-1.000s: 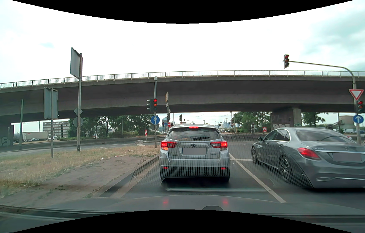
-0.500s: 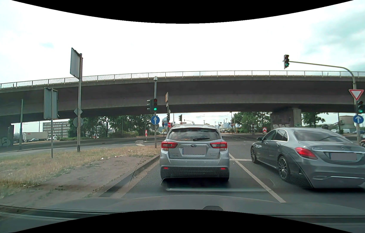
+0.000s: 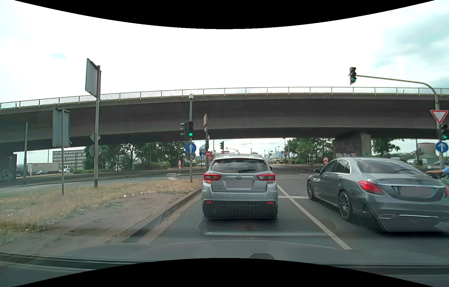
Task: Follow the waypoints while adhering to traffic rules and regulations
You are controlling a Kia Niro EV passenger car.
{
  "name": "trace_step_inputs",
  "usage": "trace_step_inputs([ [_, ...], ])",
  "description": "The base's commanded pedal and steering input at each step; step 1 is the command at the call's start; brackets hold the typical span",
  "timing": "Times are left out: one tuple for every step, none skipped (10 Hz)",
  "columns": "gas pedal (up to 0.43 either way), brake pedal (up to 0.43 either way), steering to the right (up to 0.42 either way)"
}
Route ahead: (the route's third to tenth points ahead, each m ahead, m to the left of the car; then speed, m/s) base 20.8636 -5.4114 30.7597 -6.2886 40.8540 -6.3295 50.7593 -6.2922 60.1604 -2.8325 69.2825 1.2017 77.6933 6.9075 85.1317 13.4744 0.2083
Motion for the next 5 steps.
trace_step_inputs([
  [0.079,0.0,-0.004],
  [0.098,0.0,-0.004],
  [0.118,0.0,-0.004],
  [0.138,0.0,-0.004],
  [0.169,0.0,-0.004],
])
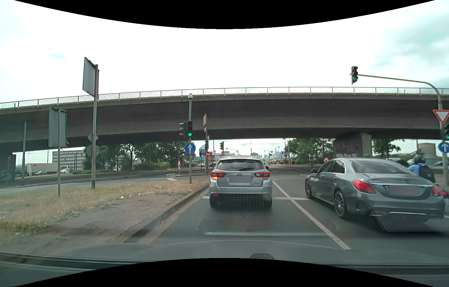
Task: Follow the waypoints while adhering to traffic rules and regulations
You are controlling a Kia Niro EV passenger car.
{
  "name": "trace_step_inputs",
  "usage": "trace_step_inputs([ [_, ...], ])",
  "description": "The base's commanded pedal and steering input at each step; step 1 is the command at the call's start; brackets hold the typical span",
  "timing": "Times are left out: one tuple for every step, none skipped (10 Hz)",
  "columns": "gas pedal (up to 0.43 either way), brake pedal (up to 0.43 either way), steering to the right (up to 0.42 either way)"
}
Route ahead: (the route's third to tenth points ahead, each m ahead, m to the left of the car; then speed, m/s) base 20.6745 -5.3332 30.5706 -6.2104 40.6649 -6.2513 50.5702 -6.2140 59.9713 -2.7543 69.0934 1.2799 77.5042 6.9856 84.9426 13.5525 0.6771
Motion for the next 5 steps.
trace_step_inputs([
  [0.189,0.0,-0.003],
  [0.24,0.0,-0.003],
  [0.26,0.0,-0.003],
  [0.299,0.0,-0.003],
  [0.311,0.0,-0.003],
])
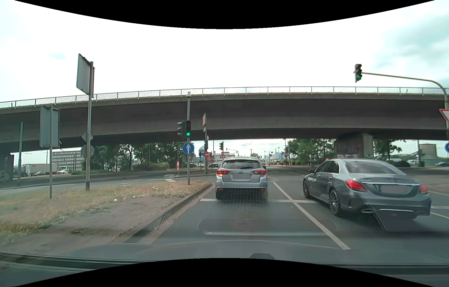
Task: Follow the waypoints while adhering to traffic rules and regulations
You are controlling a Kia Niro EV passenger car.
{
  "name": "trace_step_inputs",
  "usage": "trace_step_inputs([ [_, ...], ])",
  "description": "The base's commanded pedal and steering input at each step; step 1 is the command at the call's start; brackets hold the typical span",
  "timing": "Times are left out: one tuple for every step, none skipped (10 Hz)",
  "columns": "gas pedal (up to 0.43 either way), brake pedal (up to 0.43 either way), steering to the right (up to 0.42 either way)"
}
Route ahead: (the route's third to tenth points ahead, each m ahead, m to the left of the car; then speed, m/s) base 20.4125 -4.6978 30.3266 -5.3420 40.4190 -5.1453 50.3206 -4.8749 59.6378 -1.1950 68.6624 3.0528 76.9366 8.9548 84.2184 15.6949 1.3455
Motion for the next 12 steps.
trace_step_inputs([
  [0.331,0.0,0.0],
  [0.339,0.0,0.003],
  [0.35,0.0,0.003],
  [0.35,0.0,0.004],
  [0.35,0.0,0.003],
  [0.35,0.0,0.003],
  [0.35,0.0,0.003],
  [0.35,0.0,0.003],
  [0.35,0.0,0.003],
  [0.35,0.0,0.003],
  [0.35,0.0,0.003],
  [0.35,0.0,0.003],
])
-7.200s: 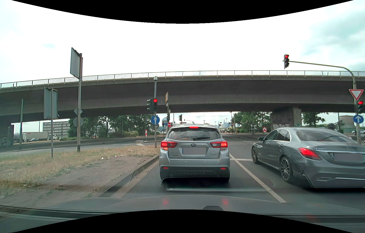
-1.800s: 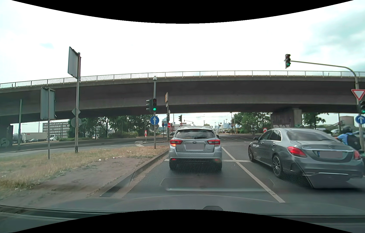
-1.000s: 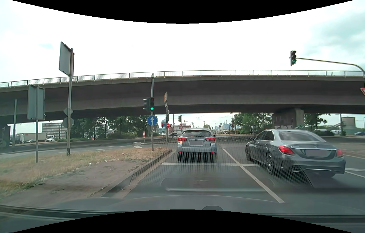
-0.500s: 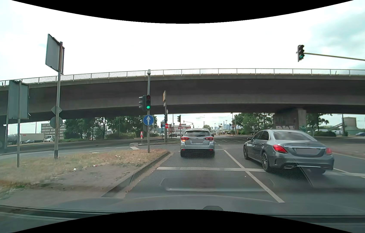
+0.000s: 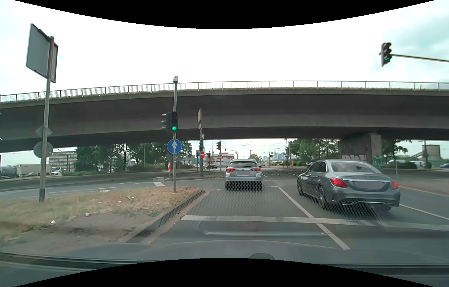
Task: Follow the waypoints while adhering to traffic rules and regulations
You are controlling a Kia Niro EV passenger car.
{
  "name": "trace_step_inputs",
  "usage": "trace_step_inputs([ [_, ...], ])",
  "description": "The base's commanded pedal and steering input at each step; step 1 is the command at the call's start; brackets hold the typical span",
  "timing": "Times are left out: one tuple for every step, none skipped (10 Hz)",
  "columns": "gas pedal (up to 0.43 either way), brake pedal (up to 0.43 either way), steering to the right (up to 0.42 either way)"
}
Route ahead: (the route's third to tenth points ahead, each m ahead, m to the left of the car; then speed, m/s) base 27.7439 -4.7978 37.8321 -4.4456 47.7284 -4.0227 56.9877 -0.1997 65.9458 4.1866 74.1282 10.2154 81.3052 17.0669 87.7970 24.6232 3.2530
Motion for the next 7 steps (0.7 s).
trace_step_inputs([
  [0.35,0.0,0.003],
  [0.35,0.0,0.003],
  [0.35,0.0,0.002],
  [0.35,0.0,0.003],
  [0.35,0.0,0.003],
  [0.35,0.0,0.003],
  [0.35,0.0,0.002],
])
